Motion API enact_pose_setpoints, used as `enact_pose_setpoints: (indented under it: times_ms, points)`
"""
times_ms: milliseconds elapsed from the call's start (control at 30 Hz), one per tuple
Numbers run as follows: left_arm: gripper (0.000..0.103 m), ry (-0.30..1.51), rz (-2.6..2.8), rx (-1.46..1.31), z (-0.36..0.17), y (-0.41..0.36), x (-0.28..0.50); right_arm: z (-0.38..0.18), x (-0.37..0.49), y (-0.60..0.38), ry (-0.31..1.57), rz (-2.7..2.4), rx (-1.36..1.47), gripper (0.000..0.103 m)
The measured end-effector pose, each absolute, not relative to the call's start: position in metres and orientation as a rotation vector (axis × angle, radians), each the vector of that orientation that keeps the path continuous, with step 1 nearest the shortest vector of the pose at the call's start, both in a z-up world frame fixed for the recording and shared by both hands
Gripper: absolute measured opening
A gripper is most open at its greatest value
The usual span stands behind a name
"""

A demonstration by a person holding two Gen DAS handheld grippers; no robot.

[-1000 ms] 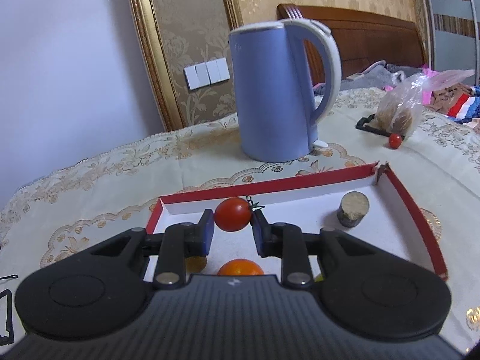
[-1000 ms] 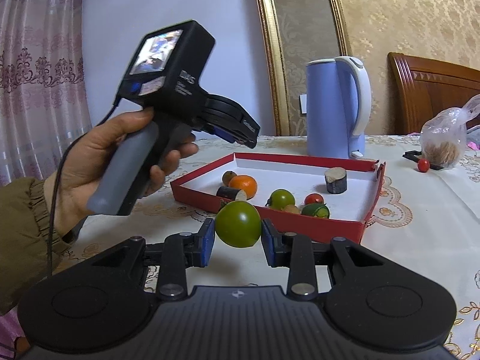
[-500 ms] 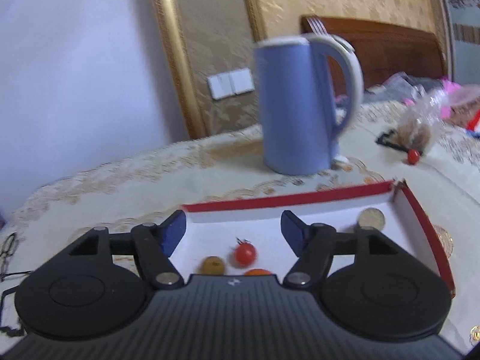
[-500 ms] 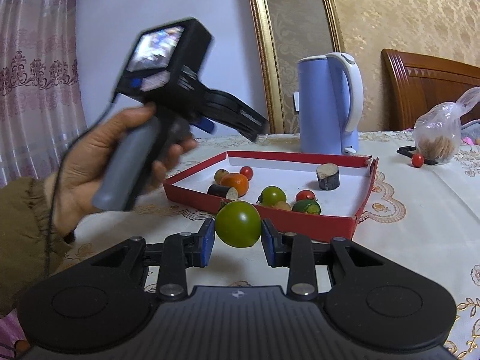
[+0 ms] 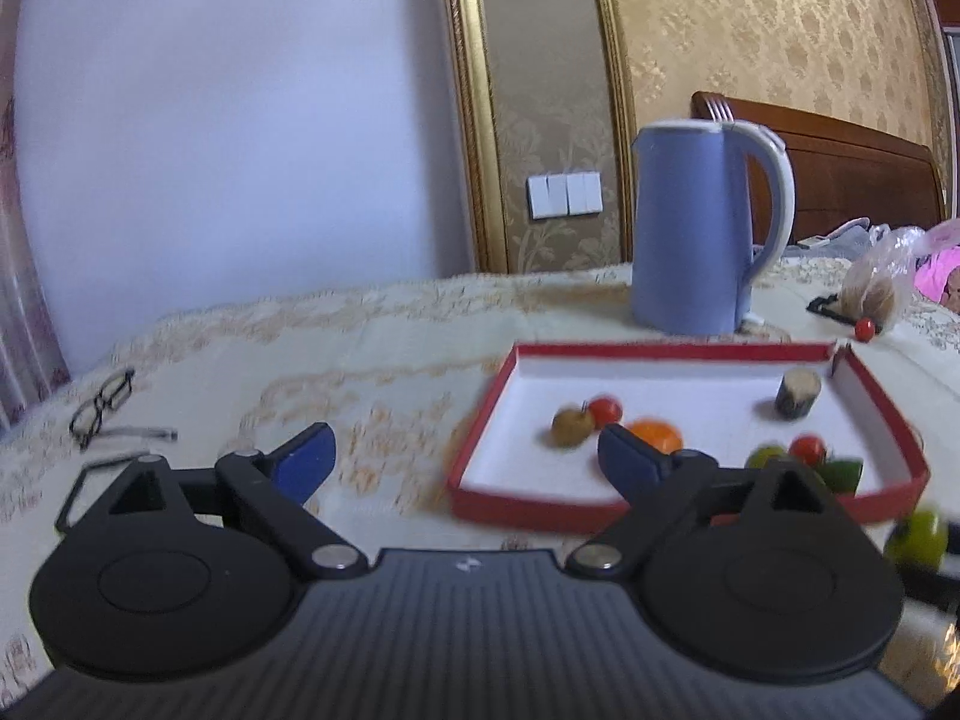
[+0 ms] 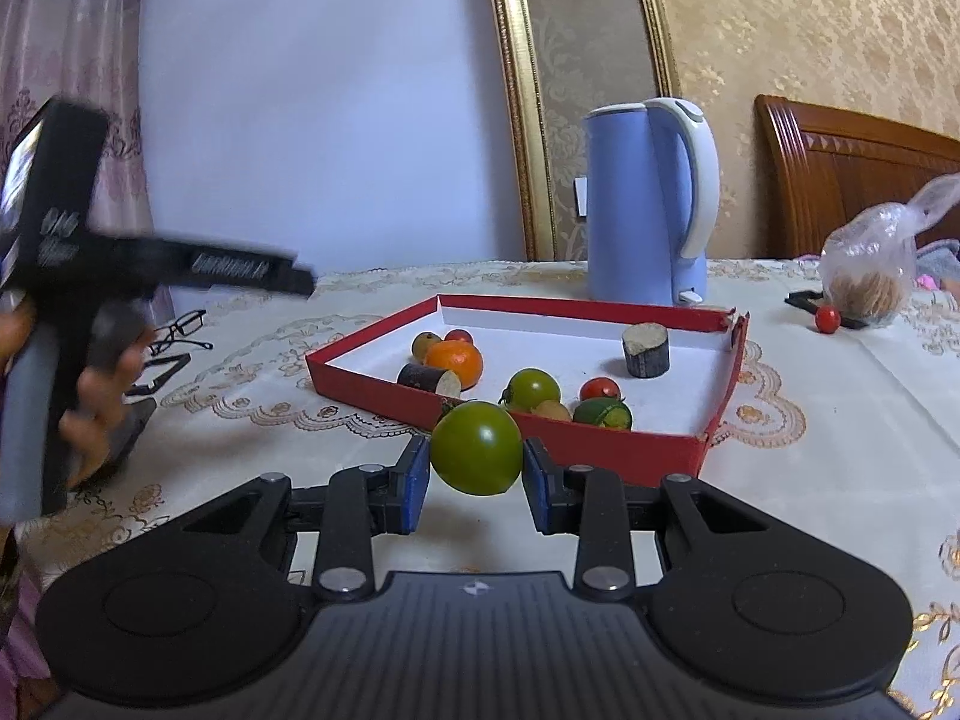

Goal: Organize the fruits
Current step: 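Carry the green tomato into the tray and open the right gripper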

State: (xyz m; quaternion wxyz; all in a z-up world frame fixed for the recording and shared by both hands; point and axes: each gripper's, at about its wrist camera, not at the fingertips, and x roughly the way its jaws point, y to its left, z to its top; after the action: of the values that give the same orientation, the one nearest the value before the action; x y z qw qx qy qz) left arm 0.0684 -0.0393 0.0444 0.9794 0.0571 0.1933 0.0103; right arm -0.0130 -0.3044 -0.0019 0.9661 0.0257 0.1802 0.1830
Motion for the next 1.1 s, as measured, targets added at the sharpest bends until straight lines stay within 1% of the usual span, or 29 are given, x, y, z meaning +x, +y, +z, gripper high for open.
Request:
enact_pose_setpoints:
  times_ms: [167,300,400,600,833,900,967,1100]
  points:
    - [0.094,0.428,0.001,0.067,0.026,-0.029,0.062,0.010,0.001,-0.302,0.352,0.342,0.006,0.033]
    - [0.097,0.437,0.003,0.064,0.015,-0.028,0.061,0.017,0.025,-0.298,0.365,0.322,-0.018,0.033]
    - [0.097,0.453,0.004,0.060,0.009,-0.027,0.064,0.019,0.043,-0.292,0.375,0.316,-0.035,0.033]
    - [0.098,0.471,-0.002,0.050,0.003,-0.023,0.064,0.022,0.081,-0.286,0.396,0.279,-0.029,0.033]
    - [0.099,0.472,-0.016,0.042,0.001,-0.021,0.063,0.014,0.129,-0.286,0.467,0.212,0.012,0.033]
    - [0.100,0.469,-0.022,0.043,0.001,-0.021,0.062,0.011,0.137,-0.285,0.478,0.195,0.015,0.033]
    - [0.103,0.466,-0.024,0.045,0.001,-0.022,0.061,0.010,0.143,-0.284,0.484,0.184,0.017,0.033]
    - [0.103,0.461,-0.017,0.052,0.000,-0.023,0.060,0.011,0.152,-0.280,0.489,0.173,0.018,0.033]
